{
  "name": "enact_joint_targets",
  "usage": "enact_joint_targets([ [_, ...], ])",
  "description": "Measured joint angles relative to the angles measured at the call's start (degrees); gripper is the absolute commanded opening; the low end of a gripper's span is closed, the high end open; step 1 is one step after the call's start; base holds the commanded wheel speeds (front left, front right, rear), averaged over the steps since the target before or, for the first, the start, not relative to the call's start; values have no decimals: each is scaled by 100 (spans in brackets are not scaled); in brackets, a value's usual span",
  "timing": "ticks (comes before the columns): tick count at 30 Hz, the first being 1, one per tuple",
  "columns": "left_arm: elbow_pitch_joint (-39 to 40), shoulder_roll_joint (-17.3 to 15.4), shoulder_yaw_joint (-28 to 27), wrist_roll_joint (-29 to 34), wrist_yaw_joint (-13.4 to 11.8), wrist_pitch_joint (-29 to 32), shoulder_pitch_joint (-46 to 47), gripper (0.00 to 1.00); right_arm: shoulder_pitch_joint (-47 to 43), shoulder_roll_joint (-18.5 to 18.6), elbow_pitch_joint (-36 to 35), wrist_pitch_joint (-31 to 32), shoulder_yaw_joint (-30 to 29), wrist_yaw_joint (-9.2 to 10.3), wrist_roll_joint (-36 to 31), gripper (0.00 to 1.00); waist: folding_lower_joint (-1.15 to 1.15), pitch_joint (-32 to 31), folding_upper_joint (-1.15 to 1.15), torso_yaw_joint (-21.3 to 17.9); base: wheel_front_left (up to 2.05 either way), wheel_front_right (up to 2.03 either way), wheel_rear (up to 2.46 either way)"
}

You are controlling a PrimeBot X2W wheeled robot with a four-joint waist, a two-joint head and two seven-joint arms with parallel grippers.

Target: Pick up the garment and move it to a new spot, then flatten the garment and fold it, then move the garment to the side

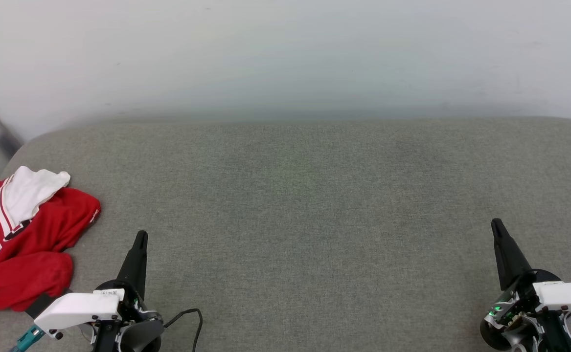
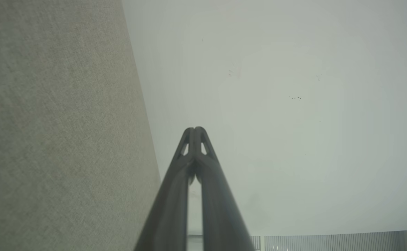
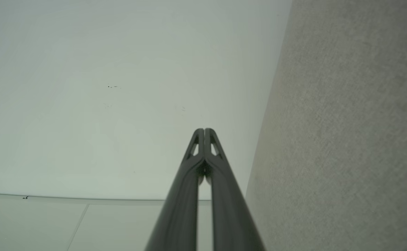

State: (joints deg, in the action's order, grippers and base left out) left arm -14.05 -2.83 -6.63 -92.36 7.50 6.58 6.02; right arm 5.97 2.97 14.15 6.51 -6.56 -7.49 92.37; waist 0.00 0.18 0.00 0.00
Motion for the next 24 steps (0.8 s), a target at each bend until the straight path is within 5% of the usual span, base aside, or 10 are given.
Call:
enact_joint_targets([
  [23,0,0,0,0,0,0,0,0,0,0,0,0,0,0,0,0,0,0,0,0,0,0,0],
  [24,-30,3,2,0,-1,-2,-14,100,-15,0,29,0,1,0,0,100,0,0,0,0,0,0,0],
])
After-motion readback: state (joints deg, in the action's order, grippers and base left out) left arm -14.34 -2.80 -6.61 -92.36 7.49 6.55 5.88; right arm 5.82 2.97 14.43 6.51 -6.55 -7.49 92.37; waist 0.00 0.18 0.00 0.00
